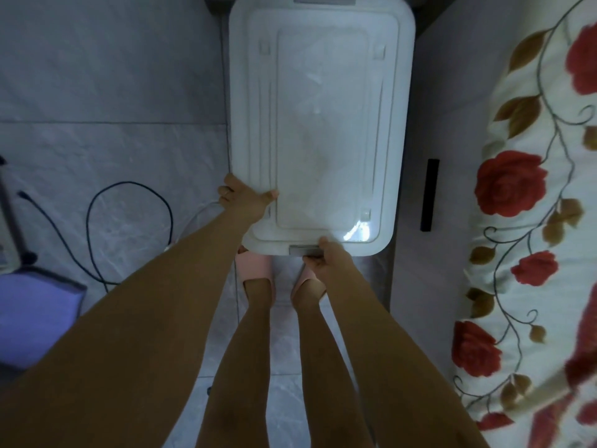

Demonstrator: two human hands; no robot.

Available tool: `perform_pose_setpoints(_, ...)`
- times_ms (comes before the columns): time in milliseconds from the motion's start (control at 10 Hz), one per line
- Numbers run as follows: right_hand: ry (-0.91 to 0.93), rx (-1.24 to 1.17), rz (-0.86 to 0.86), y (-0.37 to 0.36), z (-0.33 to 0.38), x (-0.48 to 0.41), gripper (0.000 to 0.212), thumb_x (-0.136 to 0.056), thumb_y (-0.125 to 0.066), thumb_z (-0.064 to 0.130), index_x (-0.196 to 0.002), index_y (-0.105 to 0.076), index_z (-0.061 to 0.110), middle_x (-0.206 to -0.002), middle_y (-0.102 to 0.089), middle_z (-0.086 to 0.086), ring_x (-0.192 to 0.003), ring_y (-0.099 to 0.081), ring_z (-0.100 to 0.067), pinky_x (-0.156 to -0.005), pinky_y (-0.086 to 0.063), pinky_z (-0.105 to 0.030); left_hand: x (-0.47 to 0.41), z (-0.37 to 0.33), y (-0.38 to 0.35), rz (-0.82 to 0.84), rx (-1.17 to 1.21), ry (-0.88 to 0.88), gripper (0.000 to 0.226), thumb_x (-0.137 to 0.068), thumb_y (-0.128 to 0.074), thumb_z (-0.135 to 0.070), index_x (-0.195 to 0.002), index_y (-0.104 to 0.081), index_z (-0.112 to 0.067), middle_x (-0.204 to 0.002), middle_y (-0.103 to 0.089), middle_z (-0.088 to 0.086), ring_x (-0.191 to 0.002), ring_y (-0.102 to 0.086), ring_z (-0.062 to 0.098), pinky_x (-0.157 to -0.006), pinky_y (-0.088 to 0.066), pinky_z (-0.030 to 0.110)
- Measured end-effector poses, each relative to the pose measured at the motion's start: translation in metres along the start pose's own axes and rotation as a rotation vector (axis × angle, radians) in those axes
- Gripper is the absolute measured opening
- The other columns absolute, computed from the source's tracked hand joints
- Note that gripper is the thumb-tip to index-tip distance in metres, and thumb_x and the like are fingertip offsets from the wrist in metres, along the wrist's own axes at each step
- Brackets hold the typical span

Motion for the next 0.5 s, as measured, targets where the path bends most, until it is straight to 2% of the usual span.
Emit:
perform_pose_setpoints(100, 0.016, 0.136, -0.011, -0.006, 0.005, 0.0, 0.045, -0.097, -0.048, 0.008, -0.14, -0.035, 0.001, -0.139, -0.043, -0.021, -0.123, -0.048, -0.036, -0.079, -0.055, -0.038, -0.002, -0.003, 0.0, -0.013, 0.0, 0.013, 0.109, -0.081, -0.068, -0.047, -0.146, 0.009, -0.005, -0.15, -0.004, 0.019, -0.14, -0.009, 0.032, -0.116, -0.009, 0.04)
perform_pose_setpoints(200, 0.015, 0.133, -0.006, -0.004, 0.006, 0.003, 0.024, -0.096, -0.047, 0.007, -0.119, -0.05, 0.001, -0.127, -0.052, -0.019, -0.114, -0.052, -0.031, -0.098, -0.047, -0.041, -0.003, -0.005, 0.0, -0.009, -0.018, 0.021, 0.111, -0.081, -0.067, -0.049, -0.146, 0.012, -0.005, -0.151, -0.001, 0.019, -0.141, -0.006, 0.033, -0.117, -0.007, 0.041)
perform_pose_setpoints(300, -0.015, 0.144, 0.061, 0.003, 0.012, 0.011, 0.016, -0.097, -0.048, 0.005, -0.081, -0.052, 0.005, -0.084, -0.057, -0.016, -0.079, -0.054, -0.024, -0.101, -0.041, -0.043, 0.002, -0.006, 0.002, 0.005, -0.037, 0.008, 0.113, -0.081, -0.066, -0.05, -0.146, 0.015, -0.005, -0.153, 0.002, 0.019, -0.142, -0.003, 0.033, -0.118, -0.005, 0.042)
perform_pose_setpoints(400, -0.016, 0.395, 0.092, 0.006, 0.03, 0.021, 0.014, -0.098, -0.046, 0.009, -0.087, -0.05, 0.003, -0.073, -0.065, -0.019, -0.067, -0.063, -0.027, -0.089, -0.049, -0.042, 0.01, -0.005, 0.003, 0.011, -0.07, 0.014, 0.113, -0.083, -0.063, -0.052, -0.145, 0.018, -0.004, -0.155, 0.009, 0.019, -0.144, 0.003, 0.032, -0.117, -0.001, 0.046)
perform_pose_setpoints(500, -0.038, 0.656, 0.087, 0.002, 0.066, 0.056, 0.02, -0.098, -0.046, 0.023, -0.101, -0.046, 0.004, -0.079, -0.06, -0.018, -0.084, -0.061, -0.033, -0.077, -0.051, -0.04, 0.044, -0.01, 0.008, -0.09, -0.194, -0.029, 0.1, -0.09, -0.057, -0.043, -0.146, 0.017, -0.005, -0.156, 0.009, 0.016, -0.144, 0.001, 0.03, -0.115, -0.006, 0.051)
Point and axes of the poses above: each hand's wrist, its own x-axis away from the middle knuckle, its own y-axis out of the back of the hand, z = x × y, the point moved 3 cm from there along -x, towards the middle knuckle
